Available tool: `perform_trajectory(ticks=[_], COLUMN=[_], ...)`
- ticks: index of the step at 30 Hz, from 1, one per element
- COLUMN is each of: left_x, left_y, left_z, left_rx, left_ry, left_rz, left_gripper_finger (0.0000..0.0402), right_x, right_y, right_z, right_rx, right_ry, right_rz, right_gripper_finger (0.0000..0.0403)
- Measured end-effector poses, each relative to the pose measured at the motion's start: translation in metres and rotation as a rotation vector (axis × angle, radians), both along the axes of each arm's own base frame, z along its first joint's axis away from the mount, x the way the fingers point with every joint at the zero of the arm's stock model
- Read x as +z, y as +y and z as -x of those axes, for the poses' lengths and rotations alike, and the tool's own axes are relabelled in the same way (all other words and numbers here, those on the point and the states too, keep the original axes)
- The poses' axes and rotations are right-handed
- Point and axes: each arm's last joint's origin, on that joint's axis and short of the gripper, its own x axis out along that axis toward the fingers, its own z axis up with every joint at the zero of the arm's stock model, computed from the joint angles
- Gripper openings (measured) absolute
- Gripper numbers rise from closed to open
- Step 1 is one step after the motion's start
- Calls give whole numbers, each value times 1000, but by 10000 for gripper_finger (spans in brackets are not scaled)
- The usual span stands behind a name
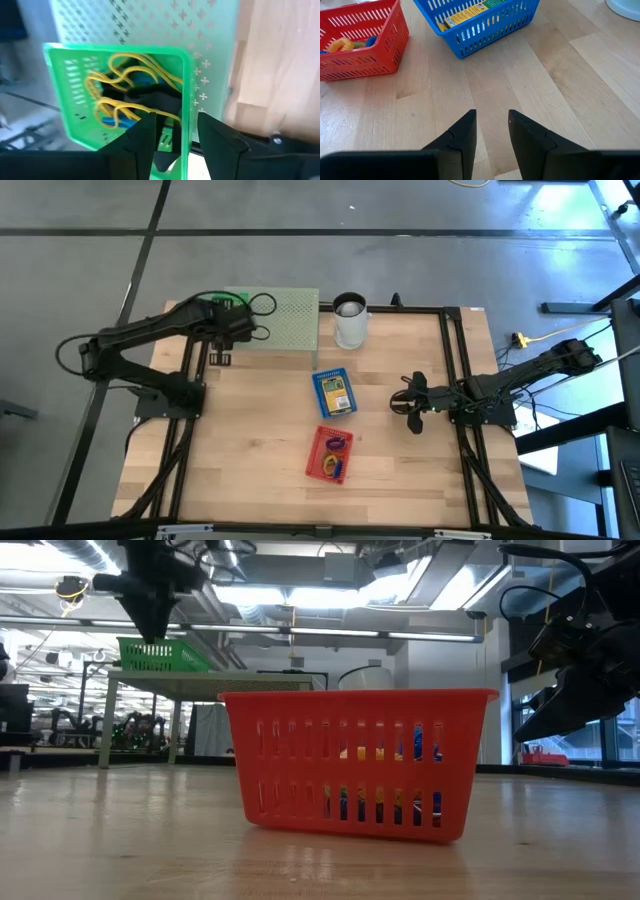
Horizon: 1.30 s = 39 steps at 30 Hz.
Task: Pick & Place Office Desk Supplies
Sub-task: Put the blue bin on the shelf
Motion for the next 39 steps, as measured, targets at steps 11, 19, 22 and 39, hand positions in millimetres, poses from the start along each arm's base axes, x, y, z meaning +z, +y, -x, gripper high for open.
perform_trajectory(ticks=[11,19,22,39], left_x=[19,32,23,-97], left_y=[-24,-49,-64,-135], left_z=[-6,-61,-89,-214], left_rx=[-64,-131,-217,-293], left_ry=[-240,-753,-810,-844], left_rz=[-155,-19,70,139], left_gripper_finger=[157,157,159,162], right_x=[0,0,0,0], right_y=[0,0,0,0], right_z=[0,0,0,0], right_rx=[-2,-2,-2,-2], right_ry=[0,-1,-1,-1], right_rz=[1,1,1,1], right_gripper_finger=[113,113,113,113])
